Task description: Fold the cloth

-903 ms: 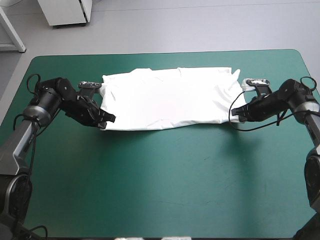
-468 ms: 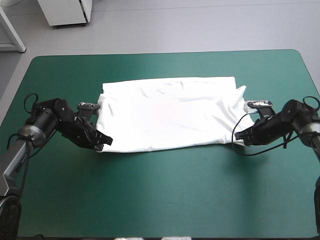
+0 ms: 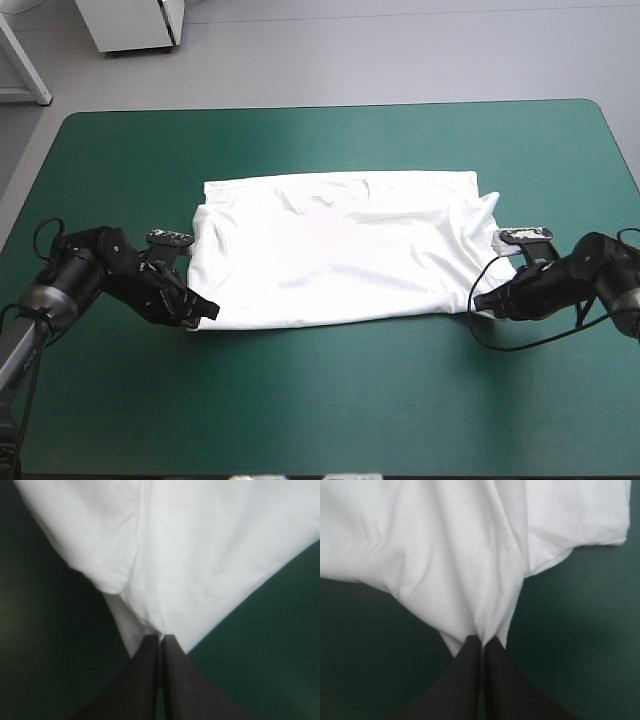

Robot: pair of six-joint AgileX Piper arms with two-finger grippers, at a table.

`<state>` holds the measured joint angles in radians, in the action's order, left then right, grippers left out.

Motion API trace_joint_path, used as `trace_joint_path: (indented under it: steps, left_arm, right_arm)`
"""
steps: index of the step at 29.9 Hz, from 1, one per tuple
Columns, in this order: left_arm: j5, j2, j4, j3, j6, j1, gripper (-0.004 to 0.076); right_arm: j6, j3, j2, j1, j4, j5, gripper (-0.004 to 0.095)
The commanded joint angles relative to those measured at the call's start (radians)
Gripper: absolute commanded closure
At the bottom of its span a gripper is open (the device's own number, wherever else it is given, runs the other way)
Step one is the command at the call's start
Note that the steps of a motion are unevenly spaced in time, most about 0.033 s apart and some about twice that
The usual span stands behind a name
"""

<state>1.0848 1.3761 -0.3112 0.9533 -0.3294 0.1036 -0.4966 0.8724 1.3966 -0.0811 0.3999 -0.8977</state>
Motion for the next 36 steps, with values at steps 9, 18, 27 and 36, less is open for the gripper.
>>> trace_joint_path:
  steps: [9, 18, 27, 36]
  left_arm:
    - [0.062, -0.179, 0.063, 0.023, 0.035, -0.002, 0.0528]
    - [-0.125, -0.2, 0.138, 0.112, 0.166, -0.003, 0.037]
    - [-0.289, 0.065, 0.254, 0.29, 0.219, -0.005, 0.037]
    - [-0.242, 0.315, 0.183, 0.413, 0.176, -0.081, 0.0349]
  right_arm:
    - [0.001, 0.018, -0.108, -0.007, 0.008, -0.103, 0.0606]
    - [0.052, 0.078, -0.195, -0.007, 0.019, -0.1, 0.0381]
    - [0.054, 0.19, -0.195, -0.007, 0.019, -0.107, 0.0381]
    - [0.054, 0.234, -0.177, 0.018, 0.008, -0.107, 0.0382]
